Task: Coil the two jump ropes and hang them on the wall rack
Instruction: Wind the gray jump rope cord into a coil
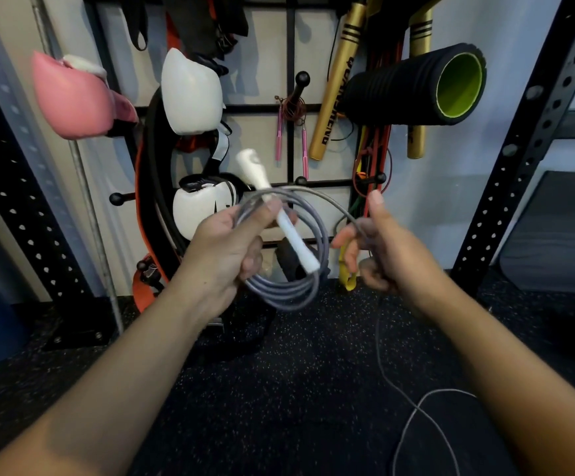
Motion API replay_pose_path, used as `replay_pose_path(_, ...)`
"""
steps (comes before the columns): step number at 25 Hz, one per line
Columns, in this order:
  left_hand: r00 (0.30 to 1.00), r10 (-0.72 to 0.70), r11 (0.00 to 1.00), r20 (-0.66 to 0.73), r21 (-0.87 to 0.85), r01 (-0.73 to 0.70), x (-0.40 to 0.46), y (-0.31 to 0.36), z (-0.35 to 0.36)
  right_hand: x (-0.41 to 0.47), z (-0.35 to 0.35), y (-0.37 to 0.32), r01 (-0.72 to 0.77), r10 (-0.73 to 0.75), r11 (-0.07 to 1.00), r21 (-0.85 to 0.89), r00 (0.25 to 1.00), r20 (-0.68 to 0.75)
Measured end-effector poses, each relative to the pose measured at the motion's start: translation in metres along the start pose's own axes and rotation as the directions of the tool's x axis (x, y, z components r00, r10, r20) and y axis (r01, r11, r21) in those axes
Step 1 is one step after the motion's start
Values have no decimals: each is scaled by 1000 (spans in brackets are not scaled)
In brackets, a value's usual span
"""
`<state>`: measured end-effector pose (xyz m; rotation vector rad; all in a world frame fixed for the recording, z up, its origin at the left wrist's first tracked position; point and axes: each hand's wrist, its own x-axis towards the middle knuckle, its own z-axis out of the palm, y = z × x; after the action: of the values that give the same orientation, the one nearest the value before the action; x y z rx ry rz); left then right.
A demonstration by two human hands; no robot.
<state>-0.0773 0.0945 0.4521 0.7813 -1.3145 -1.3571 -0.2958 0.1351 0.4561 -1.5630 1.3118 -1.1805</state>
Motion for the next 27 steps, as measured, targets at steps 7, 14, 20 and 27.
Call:
replay_pose_path(7, 941, -22, 977, -337, -207, -51, -15, -24, 41, -13, 60, 5, 175, -125, 944, 281, 974, -187)
replay_pose_path(14, 894, 417, 738, -165, 636, -227, -9, 22, -14, -1, 14, -1, 181, -175, 982, -55, 979, 101)
replay_pose_path(20, 882, -231, 602, 412, 772, -204, -17, 32, 0, -6, 27, -4, 291, -218, 933, -211, 925, 312)
replay_pose_path(27, 898, -278, 795, 341, 606, 16, -18, 13, 10, -6, 30, 2, 311, -253, 911, -271, 941, 226)
